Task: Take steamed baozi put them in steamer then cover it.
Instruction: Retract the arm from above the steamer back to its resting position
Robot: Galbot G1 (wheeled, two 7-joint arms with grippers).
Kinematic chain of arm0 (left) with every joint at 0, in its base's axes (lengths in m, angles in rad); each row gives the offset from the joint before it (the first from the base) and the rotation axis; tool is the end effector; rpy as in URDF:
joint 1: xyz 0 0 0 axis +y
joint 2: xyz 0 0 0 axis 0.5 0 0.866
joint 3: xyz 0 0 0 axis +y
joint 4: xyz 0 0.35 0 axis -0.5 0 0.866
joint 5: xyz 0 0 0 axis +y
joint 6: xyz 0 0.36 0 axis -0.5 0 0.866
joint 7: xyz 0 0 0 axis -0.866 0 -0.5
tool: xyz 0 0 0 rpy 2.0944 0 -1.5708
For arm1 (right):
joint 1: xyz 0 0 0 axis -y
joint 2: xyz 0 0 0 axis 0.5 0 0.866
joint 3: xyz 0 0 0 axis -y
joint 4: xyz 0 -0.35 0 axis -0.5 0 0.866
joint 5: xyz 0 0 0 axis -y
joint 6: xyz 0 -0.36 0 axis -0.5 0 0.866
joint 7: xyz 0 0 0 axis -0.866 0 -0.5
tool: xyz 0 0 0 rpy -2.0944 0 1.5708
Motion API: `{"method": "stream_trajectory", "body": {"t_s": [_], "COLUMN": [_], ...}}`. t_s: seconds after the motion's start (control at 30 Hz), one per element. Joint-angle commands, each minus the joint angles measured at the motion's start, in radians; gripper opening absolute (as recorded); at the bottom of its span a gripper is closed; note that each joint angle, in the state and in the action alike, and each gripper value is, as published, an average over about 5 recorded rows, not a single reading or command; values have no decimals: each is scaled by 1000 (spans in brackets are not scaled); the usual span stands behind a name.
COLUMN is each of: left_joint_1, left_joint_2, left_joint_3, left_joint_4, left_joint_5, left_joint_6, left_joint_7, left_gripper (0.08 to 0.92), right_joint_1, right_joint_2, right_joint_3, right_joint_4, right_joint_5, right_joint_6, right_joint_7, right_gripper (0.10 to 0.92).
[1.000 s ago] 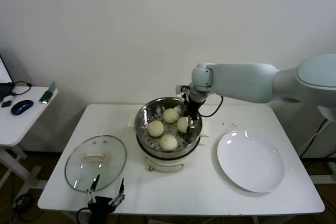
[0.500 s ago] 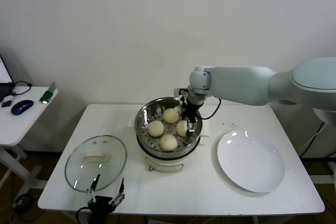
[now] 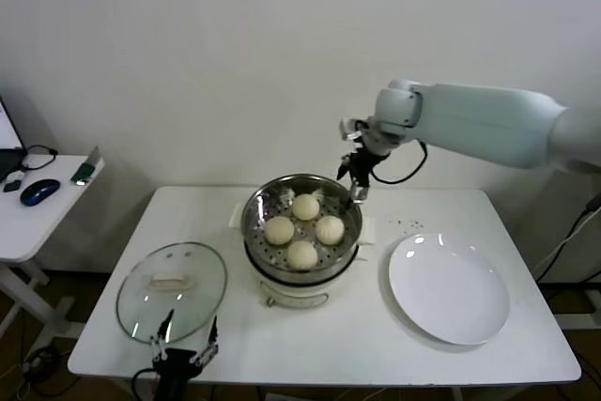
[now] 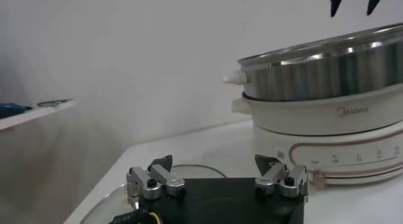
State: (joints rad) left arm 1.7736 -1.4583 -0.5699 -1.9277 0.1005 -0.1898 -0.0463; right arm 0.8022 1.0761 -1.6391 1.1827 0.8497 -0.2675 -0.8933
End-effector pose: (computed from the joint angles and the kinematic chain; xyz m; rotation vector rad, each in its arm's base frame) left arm 0.1051 0.0407 -0.3891 -0.0168 -2.9525 -0.3252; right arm 0.5888 0.0125 -0.0250 1.4171 -1.5683 1.2816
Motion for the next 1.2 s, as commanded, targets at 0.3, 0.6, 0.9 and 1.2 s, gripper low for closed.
{"method": "stream_trajectory", "body": {"t_s": [0.3,0.6,0.9,1.2], "left_joint_1": [-10,-9,-30,-61], "left_joint_2": [-4,14,16,87], "left_joint_3": [-30,-60,-94,-178], "left_joint_4": [-18,-41,-68,-122], "left_joint_5": [49,81,251,730], "left_joint_6": [8,36,84,194], "left_joint_7": [-11,-17,-36,2], "left_gripper": [823,823,823,823], "right_joint_1": [-507,-1062,-1580,-1927], "right_joint_2": [-604,-688,-578,-337], "right_joint_3": [604,1139,1683,2035], "right_joint_4": [275,310,348,402], "right_joint_5": [-40,-109,-145,-199], "right_joint_6": [210,335,364,326], "right_joint_7": [408,501,546,592], "right_gripper": [823,823,823,823]}}
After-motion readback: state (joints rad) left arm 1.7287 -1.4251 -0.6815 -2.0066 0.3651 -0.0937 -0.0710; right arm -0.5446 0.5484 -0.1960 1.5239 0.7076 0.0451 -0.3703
